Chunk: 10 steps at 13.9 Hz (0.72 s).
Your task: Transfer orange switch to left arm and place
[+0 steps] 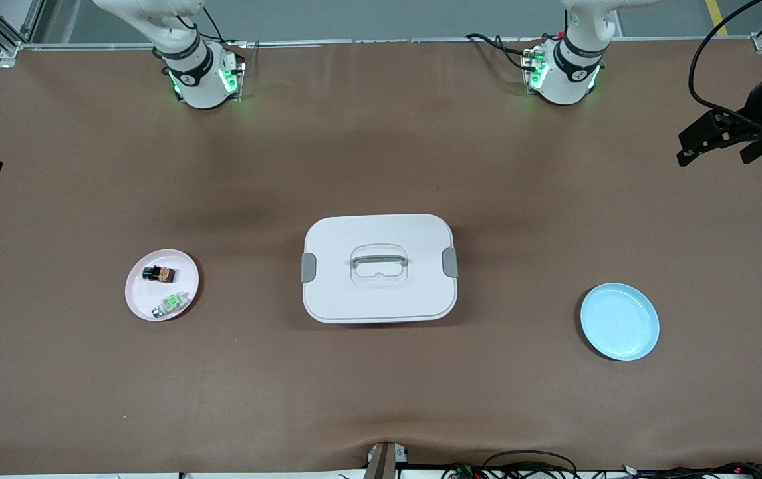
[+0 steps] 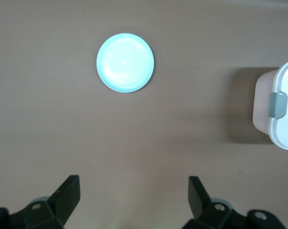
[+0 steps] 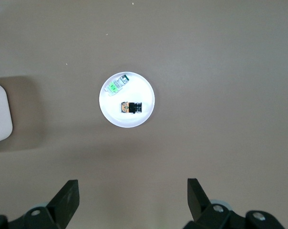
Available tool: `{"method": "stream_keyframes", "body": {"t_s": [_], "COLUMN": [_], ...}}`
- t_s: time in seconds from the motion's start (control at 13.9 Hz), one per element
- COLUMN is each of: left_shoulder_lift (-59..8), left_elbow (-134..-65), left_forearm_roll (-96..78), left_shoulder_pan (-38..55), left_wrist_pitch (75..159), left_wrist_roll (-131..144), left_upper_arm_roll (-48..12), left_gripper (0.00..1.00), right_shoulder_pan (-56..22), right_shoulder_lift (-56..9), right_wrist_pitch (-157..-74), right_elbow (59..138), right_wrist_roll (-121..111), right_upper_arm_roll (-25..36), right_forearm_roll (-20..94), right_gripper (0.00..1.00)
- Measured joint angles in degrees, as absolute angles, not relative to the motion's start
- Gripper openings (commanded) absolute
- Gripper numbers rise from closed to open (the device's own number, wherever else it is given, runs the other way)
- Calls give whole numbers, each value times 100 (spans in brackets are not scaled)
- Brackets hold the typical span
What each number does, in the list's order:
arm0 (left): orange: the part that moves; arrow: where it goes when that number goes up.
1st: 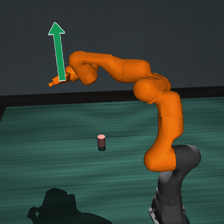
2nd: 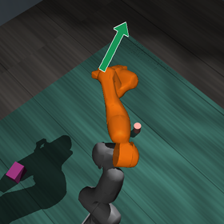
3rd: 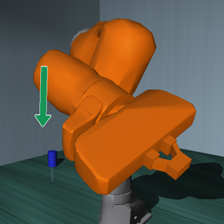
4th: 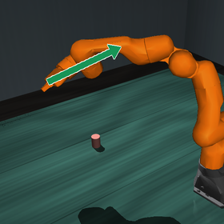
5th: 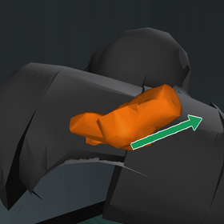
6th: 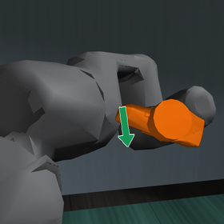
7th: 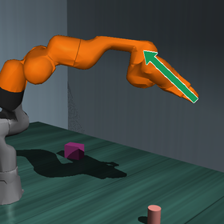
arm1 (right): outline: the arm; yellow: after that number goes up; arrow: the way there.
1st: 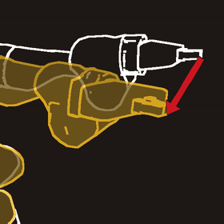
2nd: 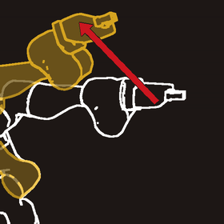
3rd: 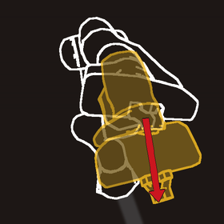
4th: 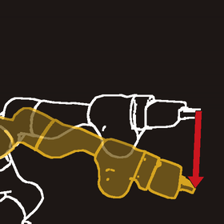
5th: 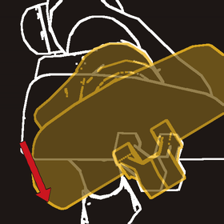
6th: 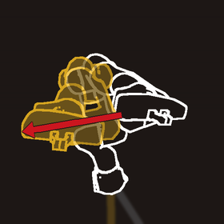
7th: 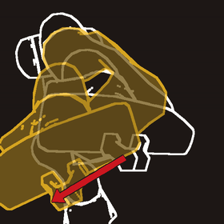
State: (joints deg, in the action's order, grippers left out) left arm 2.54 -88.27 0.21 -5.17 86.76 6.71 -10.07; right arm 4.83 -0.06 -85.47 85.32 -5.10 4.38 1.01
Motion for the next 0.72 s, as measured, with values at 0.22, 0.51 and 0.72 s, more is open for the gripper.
{"method": "stream_keyframes", "body": {"t_s": [0.22,0.51,0.72], "left_shoulder_lift": [254,250,241], "left_elbow": [-8833,-8841,-8851], "left_forearm_roll": [21,21,21], "left_shoulder_pan": [-517,-518,-518], "left_wrist_pitch": [8651,8642,8640], "left_wrist_roll": [671,671,671], "left_upper_arm_roll": [-1007,-1007,-1007], "left_gripper": [100,100,100], "right_shoulder_pan": [488,502,503], "right_shoulder_lift": [-205,-604,-923], "right_wrist_pitch": [-8537,-8759,-8972], "right_elbow": [8575,8599,8611], "right_wrist_roll": [-510,-512,-512], "right_upper_arm_roll": [437,435,434], "right_forearm_roll": [101,101,103], "right_gripper": [100,100,100]}}
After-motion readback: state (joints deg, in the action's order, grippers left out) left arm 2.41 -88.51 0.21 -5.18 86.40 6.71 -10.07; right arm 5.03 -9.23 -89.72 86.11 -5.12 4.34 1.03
